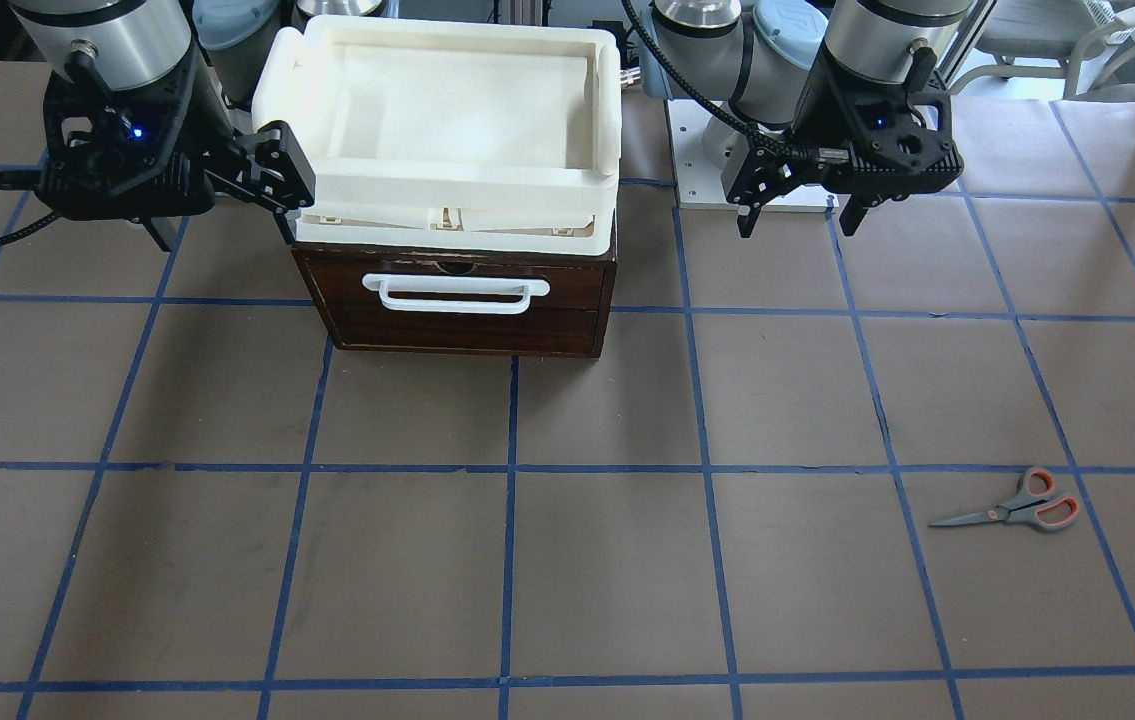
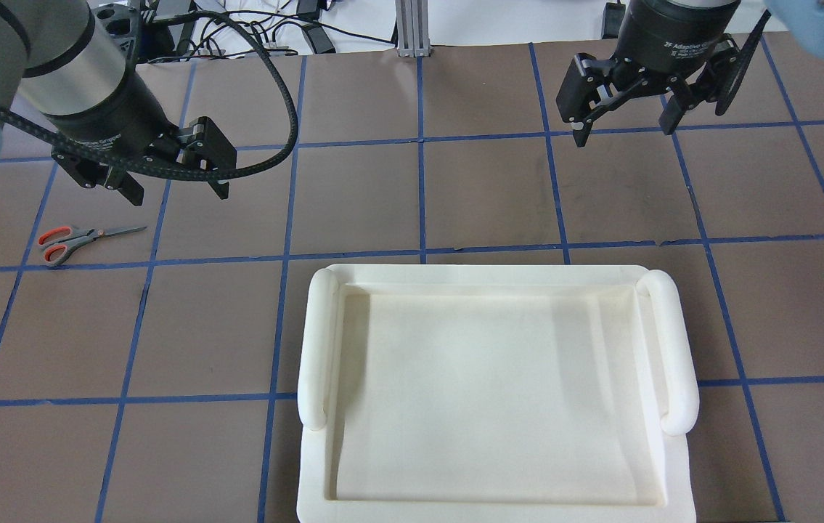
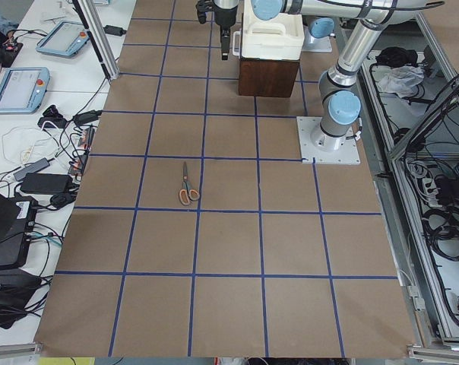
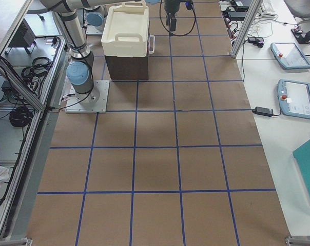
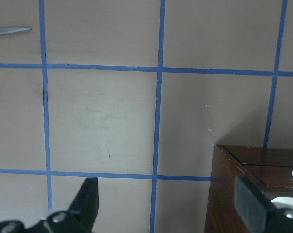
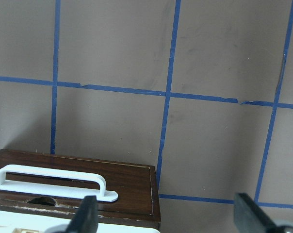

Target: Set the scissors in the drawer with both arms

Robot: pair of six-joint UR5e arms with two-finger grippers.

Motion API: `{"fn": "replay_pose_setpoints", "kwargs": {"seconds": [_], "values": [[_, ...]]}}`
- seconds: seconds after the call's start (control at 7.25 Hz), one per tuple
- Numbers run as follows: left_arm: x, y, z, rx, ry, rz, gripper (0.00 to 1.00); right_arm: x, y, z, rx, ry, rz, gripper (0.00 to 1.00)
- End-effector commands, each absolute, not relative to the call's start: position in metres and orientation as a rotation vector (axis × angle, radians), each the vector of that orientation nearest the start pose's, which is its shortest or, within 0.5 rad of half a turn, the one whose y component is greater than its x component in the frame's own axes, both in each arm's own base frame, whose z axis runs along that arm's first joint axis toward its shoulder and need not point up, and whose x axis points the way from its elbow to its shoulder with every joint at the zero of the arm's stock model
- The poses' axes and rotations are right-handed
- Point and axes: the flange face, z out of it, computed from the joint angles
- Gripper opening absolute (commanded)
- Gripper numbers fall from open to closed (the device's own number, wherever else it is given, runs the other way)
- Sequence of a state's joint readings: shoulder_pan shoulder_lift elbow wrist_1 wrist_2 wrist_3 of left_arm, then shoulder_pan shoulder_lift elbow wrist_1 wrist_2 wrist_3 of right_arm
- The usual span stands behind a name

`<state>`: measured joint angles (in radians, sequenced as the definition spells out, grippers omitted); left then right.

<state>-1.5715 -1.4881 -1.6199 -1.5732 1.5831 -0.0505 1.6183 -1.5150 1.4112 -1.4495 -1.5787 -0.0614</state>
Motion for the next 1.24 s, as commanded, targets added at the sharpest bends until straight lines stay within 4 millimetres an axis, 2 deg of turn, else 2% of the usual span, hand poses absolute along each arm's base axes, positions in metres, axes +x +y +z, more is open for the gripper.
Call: {"fn": "replay_pose_setpoints", "kwargs": {"seconds": [0.0,0.69,0.83,0.97,1.1], "values": [[-0.133,-0.459,0.504,-0.072,3.129,-0.053,1.00,0.158,-0.506,0.526,-0.171,3.137,0.022,1.00],[-0.133,-0.458,0.504,-0.075,3.129,-0.053,1.00,0.156,-0.510,0.524,-0.117,3.153,0.010,1.00],[-0.133,-0.458,0.504,-0.072,3.129,-0.051,1.00,0.155,-0.509,0.518,0.075,3.157,0.027,1.00],[-0.133,-0.458,0.504,-0.072,3.129,-0.053,1.00,0.155,-0.514,0.508,0.393,3.141,0.055,1.00],[-0.133,-0.458,0.504,-0.072,3.129,-0.053,1.00,0.153,-0.527,0.493,0.765,3.109,0.045,1.00]]}}
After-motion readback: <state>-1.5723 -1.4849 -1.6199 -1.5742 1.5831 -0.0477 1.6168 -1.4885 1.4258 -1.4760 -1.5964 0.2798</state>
